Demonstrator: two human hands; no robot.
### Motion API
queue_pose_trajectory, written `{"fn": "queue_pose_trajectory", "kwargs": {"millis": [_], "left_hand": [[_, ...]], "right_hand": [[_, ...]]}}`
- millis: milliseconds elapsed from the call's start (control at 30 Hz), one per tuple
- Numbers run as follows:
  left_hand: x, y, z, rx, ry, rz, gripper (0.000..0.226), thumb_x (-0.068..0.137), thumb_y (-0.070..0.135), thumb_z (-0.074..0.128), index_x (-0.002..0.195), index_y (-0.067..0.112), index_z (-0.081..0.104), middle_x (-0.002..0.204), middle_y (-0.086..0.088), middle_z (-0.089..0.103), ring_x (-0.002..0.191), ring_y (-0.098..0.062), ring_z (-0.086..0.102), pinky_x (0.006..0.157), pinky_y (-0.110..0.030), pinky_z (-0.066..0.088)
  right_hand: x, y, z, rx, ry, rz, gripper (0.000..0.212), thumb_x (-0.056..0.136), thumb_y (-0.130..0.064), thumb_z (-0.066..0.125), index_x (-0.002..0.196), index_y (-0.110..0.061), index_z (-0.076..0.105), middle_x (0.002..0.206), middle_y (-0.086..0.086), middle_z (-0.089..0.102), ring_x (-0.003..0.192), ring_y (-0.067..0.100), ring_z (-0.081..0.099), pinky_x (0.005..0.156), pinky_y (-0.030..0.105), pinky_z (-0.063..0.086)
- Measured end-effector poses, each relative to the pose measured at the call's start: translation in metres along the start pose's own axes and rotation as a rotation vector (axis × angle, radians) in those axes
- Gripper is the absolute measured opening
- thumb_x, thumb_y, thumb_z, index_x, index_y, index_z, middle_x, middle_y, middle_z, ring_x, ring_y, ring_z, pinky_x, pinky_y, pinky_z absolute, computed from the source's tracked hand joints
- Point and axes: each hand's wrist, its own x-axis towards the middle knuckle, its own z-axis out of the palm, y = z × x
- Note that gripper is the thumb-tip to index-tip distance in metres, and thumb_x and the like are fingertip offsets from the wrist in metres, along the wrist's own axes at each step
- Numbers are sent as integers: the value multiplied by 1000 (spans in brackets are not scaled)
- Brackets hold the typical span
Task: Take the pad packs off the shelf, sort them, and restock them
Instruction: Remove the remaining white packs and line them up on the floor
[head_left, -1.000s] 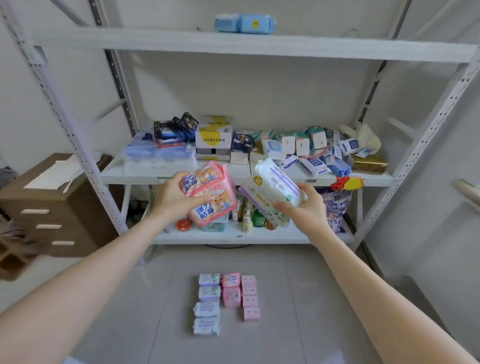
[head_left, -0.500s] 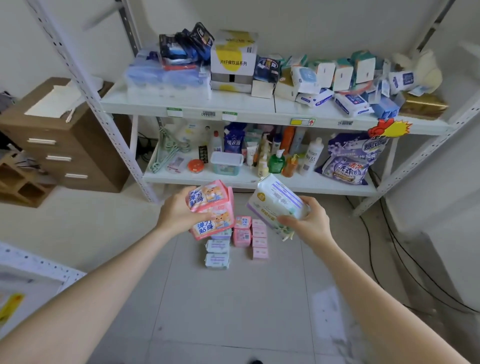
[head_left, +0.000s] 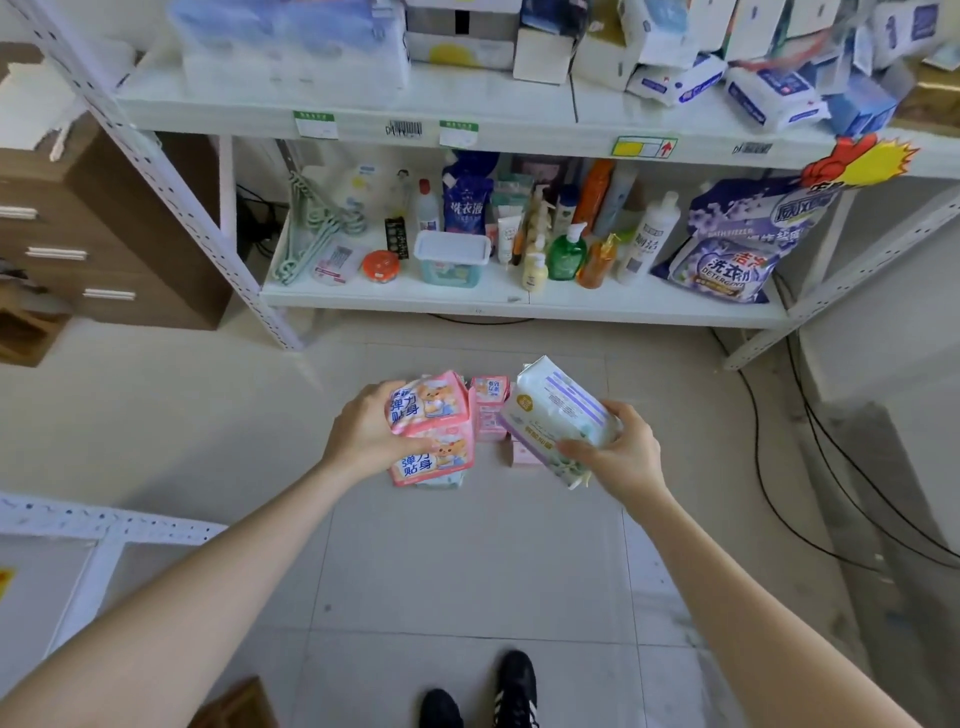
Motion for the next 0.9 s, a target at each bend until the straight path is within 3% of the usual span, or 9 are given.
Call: {"fn": "queue_pose_trajectory", "kwargs": {"millis": [267,467,600,733,900], "left_hand": [[40,-54,81,9,-77,-11,88,45,55,88,123,37,53,112,17,55,92,-3,54,76,-22,38],[88,-112,175,-16,-110,30,89,50,48,91,129,31,52,118,13,57,102,-9,59,82,-23,43],[131,-160,253,-1,-138,99,89,54,46,90,131,26,51,122,10,59,108,-10,57,81,-20,39],[171,-204,327,-8,-149,161,93,54,46,90,133,22,50,125,3,58,112,-15,56,91,-27,44],[214,-252,401,50,-135,243,94,54,52,88,134,23,48,124,4,56,108,-17,57,82,-24,41]], "right_hand": [[51,88,38,-135,-71,86,66,62,-20,85,120,-19,55,111,-1,60,97,21,60,83,38,52],[94,190,87,-151,-108,143,63,62,-18,86,116,-22,54,108,2,62,93,23,62,80,41,54],[124,274,129,-135,-74,149,60,62,-14,86,111,-24,54,108,2,59,90,22,61,75,37,52],[147,357,162,-124,-28,158,61,62,-16,86,111,-29,53,108,-1,58,91,20,62,76,41,53],[174,442,191,-130,54,152,64,61,-19,88,115,-27,54,107,-3,61,92,19,62,75,39,53]]}}
